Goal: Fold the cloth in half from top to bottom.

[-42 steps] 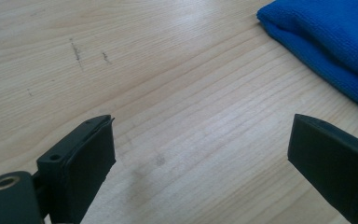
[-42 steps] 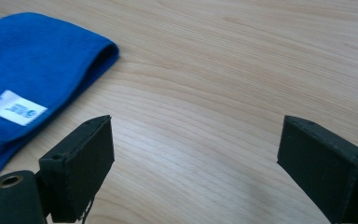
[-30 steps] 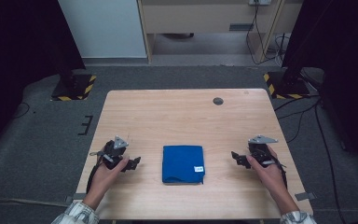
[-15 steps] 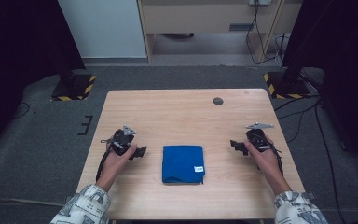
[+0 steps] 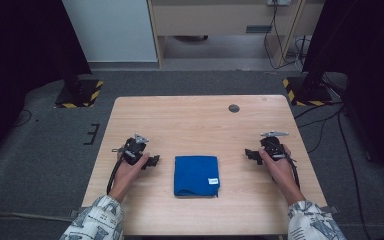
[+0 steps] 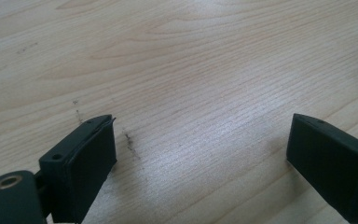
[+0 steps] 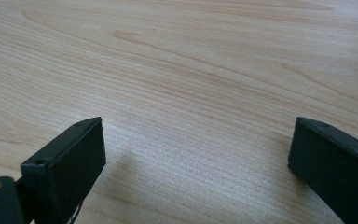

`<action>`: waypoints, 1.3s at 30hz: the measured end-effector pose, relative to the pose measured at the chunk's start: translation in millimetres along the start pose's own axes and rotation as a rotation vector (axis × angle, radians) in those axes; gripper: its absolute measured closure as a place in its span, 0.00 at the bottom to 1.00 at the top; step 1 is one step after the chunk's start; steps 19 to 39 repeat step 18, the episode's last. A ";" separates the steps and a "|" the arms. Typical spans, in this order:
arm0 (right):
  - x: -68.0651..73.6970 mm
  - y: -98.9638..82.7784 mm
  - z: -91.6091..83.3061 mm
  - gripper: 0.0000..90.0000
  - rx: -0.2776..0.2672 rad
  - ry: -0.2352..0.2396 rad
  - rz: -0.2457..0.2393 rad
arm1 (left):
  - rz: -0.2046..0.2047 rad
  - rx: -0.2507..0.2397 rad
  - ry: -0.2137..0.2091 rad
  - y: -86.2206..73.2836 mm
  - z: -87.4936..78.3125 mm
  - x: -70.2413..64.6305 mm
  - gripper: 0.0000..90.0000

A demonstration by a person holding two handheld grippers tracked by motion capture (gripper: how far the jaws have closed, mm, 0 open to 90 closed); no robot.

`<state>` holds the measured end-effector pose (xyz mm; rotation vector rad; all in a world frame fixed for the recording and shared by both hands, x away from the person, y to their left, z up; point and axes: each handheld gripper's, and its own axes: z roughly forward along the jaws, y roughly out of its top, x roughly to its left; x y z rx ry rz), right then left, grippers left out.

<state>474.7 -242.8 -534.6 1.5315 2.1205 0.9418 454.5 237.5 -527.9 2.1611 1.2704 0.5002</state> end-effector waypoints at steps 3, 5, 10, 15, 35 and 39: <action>4.8 -1.9 3.1 0.03 -0.017 -0.037 -0.015 | -0.014 -0.002 -0.010 -0.4 2.4 -1.5 0.06; 9.7 -3.4 5.8 0.02 -0.016 -0.074 -0.050 | -0.025 -0.014 -0.009 -1.6 3.5 -2.2 0.05; 10.7 -3.6 6.0 0.01 -0.013 -0.073 -0.057 | -0.031 -0.073 -0.003 -8.7 5.4 -4.8 0.01; 11.4 -8.5 1.3 0.01 -0.012 -0.053 -0.077 | -0.029 -0.073 -0.005 -9.1 5.2 -4.8 0.01; 12.2 -11.5 -1.8 0.02 -0.009 -0.048 -0.083 | -0.027 -0.072 -0.004 -9.2 5.0 -4.9 0.01; 12.2 -11.5 -1.8 0.02 -0.009 -0.048 -0.083 | -0.027 -0.072 -0.004 -9.2 5.0 -4.9 0.01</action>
